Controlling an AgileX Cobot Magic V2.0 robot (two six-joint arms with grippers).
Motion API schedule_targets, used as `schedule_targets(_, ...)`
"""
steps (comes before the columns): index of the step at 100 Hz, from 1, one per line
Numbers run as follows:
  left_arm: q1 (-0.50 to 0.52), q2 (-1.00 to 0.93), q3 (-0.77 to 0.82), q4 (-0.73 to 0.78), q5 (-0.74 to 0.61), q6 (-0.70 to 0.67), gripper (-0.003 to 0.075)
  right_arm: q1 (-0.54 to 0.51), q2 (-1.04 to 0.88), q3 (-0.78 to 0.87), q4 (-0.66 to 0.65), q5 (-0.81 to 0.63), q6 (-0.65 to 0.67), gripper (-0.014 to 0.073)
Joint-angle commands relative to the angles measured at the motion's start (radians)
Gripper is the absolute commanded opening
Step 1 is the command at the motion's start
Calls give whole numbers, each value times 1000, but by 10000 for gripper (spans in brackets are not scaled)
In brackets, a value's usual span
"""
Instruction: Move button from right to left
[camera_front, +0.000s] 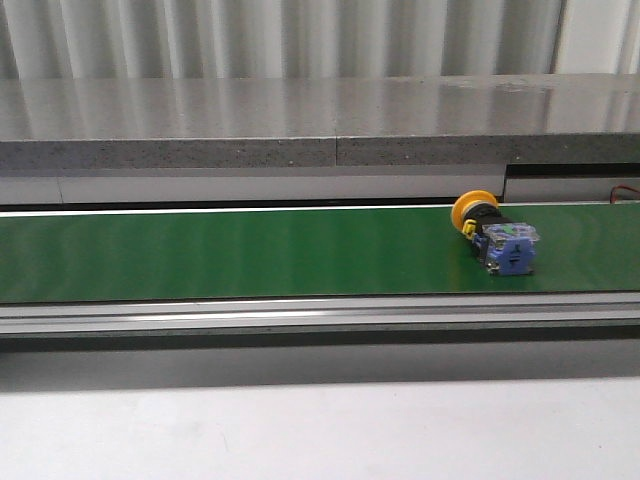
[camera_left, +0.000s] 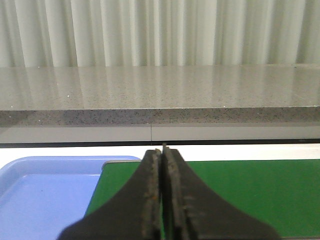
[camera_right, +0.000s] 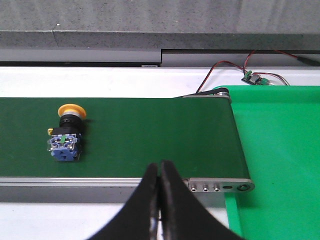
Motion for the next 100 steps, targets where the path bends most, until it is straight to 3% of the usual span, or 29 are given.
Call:
schedule_targets(1,-10,-32,26,-7,-82,-13,-20,1,4,-25,26,-63,-9,-67)
schedule_targets(55,-10,-32,-23,-38,-88,-13,-20,1,4,-25,26,-63,-9,-67)
schedule_targets(84,-10,76,-266,-74,78,-13,-20,1,4,-25,26,-63,-9,-67)
schedule_targets(100,-10,235,-467,-78,323,-13,-20,1,4,-25,26,-63,-9,-67)
